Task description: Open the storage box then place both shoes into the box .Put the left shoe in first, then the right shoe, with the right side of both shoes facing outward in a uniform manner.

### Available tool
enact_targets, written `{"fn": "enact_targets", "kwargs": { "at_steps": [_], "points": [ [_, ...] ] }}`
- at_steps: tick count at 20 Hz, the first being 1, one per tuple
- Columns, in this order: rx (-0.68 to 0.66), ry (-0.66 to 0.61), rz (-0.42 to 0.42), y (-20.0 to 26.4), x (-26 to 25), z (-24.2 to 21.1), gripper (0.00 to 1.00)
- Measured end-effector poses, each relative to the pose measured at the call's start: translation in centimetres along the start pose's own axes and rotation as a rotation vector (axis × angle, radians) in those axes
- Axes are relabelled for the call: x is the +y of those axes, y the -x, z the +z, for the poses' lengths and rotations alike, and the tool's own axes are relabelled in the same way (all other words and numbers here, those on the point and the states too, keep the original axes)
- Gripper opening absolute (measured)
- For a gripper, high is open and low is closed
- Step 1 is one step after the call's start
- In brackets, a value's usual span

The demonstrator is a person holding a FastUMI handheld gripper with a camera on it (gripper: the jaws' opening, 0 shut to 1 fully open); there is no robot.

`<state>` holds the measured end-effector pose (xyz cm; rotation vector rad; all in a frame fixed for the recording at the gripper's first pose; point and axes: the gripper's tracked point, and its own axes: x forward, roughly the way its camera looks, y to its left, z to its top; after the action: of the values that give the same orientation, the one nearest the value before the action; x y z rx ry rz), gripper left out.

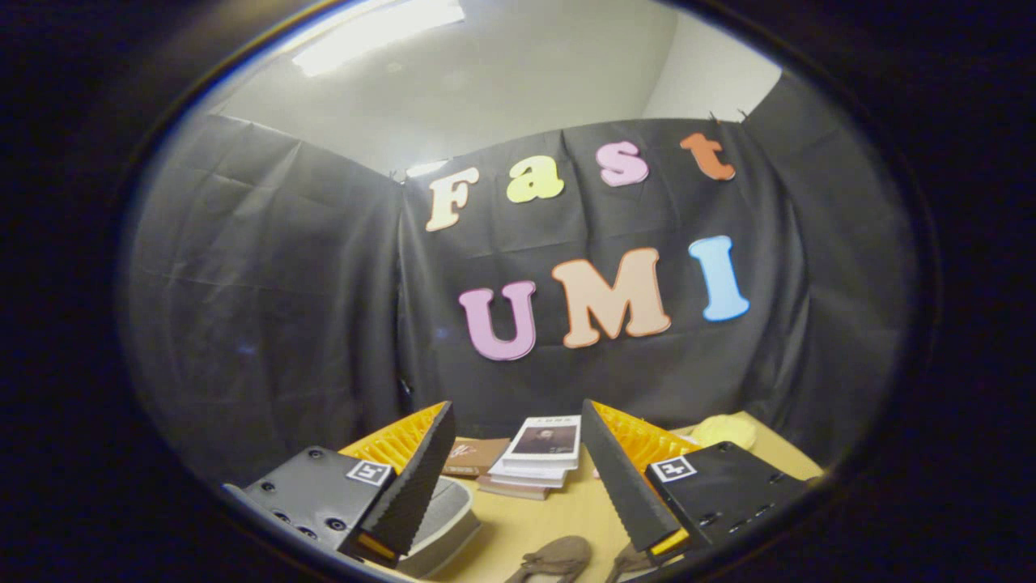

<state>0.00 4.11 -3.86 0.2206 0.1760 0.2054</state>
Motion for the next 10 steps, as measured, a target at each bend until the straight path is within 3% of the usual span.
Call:
{"fn": "enact_targets", "kwargs": {
  "at_steps": [5,10],
  "points": [
    [0.221,-0.253,0.121,-0.1,2.6,-6.0,1.0],
    [0.405,-0.525,0.162,-0.3,3.9,-11.1,1.0]
  ]
}}
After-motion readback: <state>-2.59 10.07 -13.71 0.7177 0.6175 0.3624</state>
